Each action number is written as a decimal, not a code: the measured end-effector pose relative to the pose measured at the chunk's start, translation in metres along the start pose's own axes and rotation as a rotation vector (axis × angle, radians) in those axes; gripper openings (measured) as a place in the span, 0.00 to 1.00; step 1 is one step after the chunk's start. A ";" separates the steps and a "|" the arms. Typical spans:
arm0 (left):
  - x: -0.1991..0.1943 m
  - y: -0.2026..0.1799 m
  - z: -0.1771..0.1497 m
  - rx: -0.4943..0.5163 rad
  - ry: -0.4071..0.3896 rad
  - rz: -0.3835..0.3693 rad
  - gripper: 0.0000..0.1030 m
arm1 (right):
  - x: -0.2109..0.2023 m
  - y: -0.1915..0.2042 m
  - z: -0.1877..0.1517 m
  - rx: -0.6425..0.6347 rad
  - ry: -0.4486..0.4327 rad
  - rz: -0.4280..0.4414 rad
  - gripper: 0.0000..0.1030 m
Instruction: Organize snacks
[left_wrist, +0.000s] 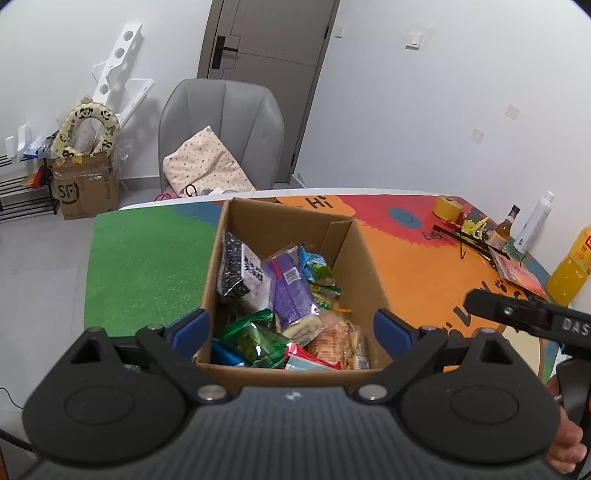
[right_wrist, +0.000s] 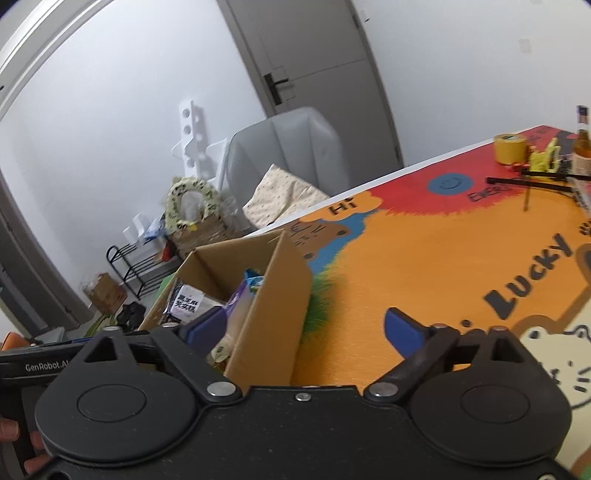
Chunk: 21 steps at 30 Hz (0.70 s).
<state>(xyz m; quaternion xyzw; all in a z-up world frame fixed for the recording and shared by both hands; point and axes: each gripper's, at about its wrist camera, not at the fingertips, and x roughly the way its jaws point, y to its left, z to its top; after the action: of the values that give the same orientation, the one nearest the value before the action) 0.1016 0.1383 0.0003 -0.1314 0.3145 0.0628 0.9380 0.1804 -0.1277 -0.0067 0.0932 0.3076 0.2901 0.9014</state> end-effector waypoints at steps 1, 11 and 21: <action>-0.001 -0.002 0.000 0.006 -0.004 0.001 0.95 | -0.003 -0.002 -0.001 0.002 -0.006 -0.011 0.97; -0.013 -0.016 -0.003 0.038 -0.017 -0.016 1.00 | -0.033 -0.015 -0.011 0.029 -0.049 -0.076 1.00; -0.046 -0.035 -0.011 0.067 -0.061 -0.040 1.00 | -0.066 -0.021 -0.021 0.029 -0.096 -0.090 1.00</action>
<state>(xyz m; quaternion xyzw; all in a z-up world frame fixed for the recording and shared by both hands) 0.0654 0.1000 0.0266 -0.1042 0.2850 0.0375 0.9521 0.1350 -0.1831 0.0019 0.1062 0.2723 0.2399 0.9258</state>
